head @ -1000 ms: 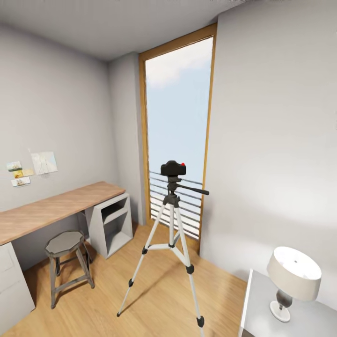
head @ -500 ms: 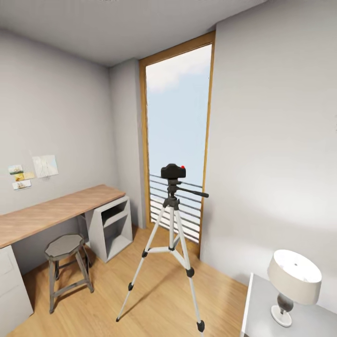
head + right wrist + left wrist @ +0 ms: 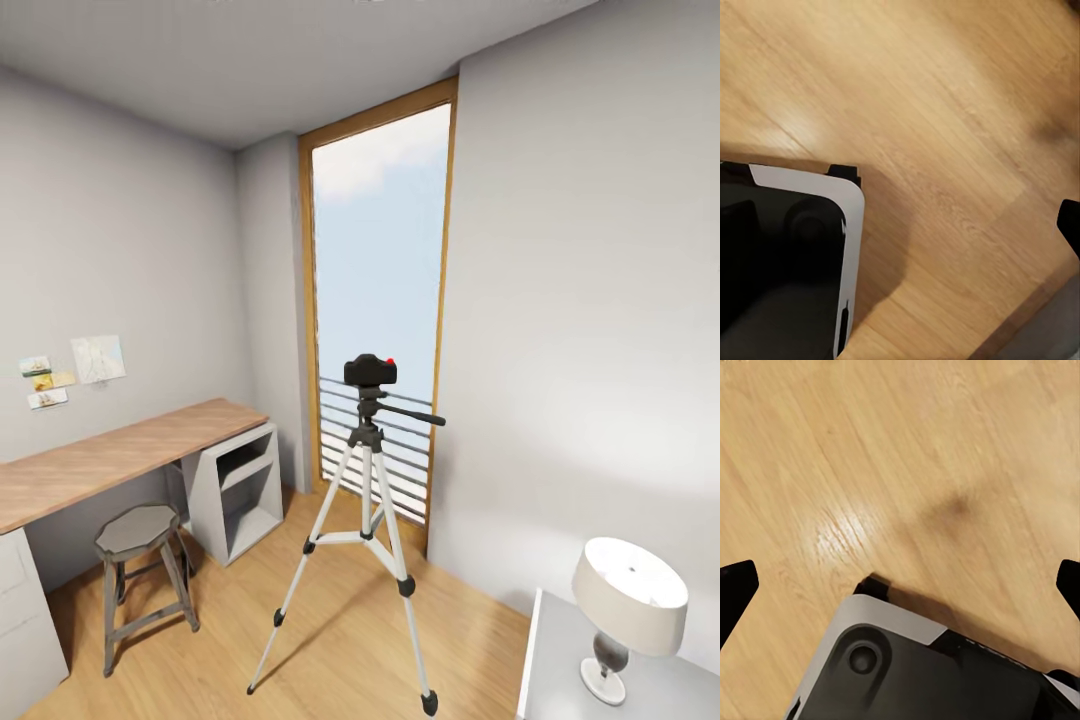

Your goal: Attach the digital camera to the camera tripod in the bedroom.

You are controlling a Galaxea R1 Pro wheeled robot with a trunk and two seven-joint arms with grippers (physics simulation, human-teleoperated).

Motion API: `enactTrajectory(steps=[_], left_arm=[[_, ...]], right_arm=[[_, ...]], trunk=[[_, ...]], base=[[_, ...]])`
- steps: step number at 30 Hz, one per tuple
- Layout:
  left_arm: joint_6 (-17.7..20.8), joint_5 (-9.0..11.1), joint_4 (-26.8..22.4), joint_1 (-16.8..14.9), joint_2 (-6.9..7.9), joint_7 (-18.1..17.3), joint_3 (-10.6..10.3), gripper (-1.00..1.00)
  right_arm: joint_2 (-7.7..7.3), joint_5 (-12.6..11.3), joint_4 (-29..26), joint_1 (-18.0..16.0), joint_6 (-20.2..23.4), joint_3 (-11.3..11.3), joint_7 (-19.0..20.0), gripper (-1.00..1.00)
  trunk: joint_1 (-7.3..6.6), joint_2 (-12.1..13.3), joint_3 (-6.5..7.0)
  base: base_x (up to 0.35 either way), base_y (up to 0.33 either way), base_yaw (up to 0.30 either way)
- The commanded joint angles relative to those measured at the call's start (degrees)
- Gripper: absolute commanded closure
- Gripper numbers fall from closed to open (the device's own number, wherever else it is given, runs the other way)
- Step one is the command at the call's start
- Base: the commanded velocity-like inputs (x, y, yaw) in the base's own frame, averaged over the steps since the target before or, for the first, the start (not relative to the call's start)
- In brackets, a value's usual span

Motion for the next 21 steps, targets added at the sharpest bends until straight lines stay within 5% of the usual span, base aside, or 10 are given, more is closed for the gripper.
enactTrajectory(steps=[1,14,21], left_arm=[[0.1,0.4,-0.1,0.0,0.01,0.2,-0.5,-1.00],[0.1,0.4,-0.1,0.0,-0.01,0.2,-0.5,-1.00],[0.1,0.4,-0.1,0.0,0.02,0.3,-0.5,-1.00]], right_arm=[[-0.04,0.3,0.2,-0.1,-0.3,0.4,0.1,-1.00],[-0.10,-0.7,0.2,0.6,-0.6,0.3,0.0,-1.00],[-0.18,-5.2,0.2,2.1,-0.9,0.2,0.0,-1.00]], trunk=[[0.02,0.0,-0.01],[0.02,0.0,0.03],[0.02,0.0,0.03]], base=[[0.000,0.000,0.000],[0.000,0.000,0.000],[0.000,0.000,0.000]])
